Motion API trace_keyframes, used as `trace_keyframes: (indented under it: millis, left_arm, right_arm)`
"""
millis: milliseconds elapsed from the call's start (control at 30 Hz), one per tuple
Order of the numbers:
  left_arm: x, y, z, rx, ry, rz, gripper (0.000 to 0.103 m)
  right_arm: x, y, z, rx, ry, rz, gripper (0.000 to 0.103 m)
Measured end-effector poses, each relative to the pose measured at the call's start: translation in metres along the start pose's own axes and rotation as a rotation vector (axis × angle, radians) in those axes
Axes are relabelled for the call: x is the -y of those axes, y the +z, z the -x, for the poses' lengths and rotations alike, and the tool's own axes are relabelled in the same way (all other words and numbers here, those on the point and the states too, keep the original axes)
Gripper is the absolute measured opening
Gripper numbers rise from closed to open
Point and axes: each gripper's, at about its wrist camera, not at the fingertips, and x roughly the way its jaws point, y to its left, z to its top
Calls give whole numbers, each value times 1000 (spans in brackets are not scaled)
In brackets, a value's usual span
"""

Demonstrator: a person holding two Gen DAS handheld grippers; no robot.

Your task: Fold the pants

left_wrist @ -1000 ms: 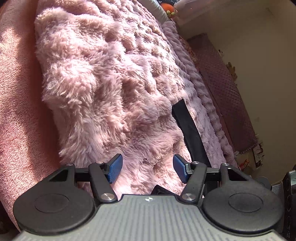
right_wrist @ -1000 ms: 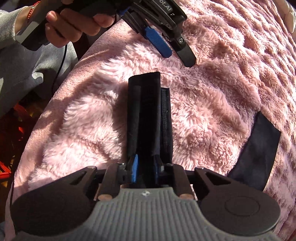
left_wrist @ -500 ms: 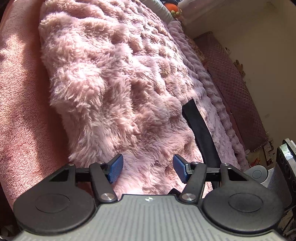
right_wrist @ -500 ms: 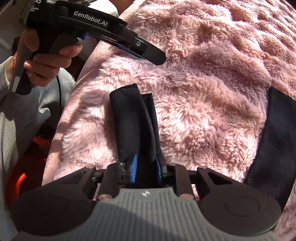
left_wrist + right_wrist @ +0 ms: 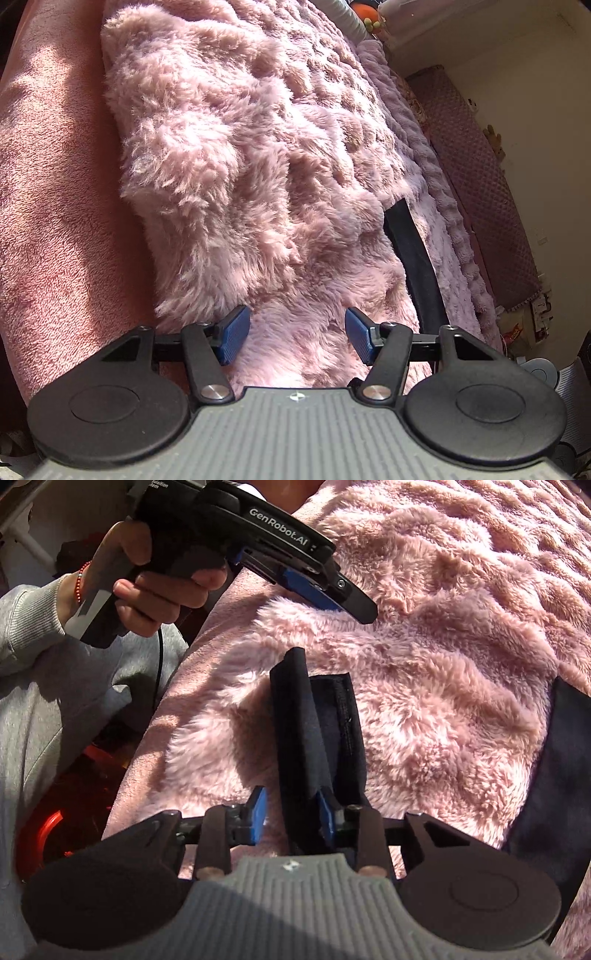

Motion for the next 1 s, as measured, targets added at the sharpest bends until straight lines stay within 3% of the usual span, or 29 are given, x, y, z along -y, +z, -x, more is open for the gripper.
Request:
trace_keyframes:
  millis: [67, 200, 267, 300, 433, 633, 800, 900, 1000]
  left_arm:
    - [2, -1, -1, 1, 8, -14, 70]
    - [6, -3, -2, -3, 4, -36, 70]
    - [7, -4, -3, -6, 5, -45, 70]
    - [8, -4, -3, -5, 6, -49, 70]
    - [13, -6, -4, -5, -38, -81, 70]
    - [32, -13, -9, -56, -241, -188, 70]
    - [64, -23, -23, -112, -363, -261, 70]
    - [89, -29, -37, -152, -375, -309, 70]
    - [111, -34, -57, -176, -330, -358, 70]
  right_arm:
    - [8, 0, -7, -17, -18, -32, 29]
    - [30, 0, -13, 4, 34, -152, 27]
    - [33, -2, -8, 33, 46, -151, 2]
    - [34, -4, -5, 46, 41, -142, 1]
    - [35, -11, 20, 139, -9, -107, 0]
    - [53, -23, 69, 204, -66, -130, 0]
    - [80, -35, 112, 254, -185, -137, 0]
    - [99, -39, 131, 284, -257, -135, 0]
    - [127, -41, 143, 310, -294, -153, 0]
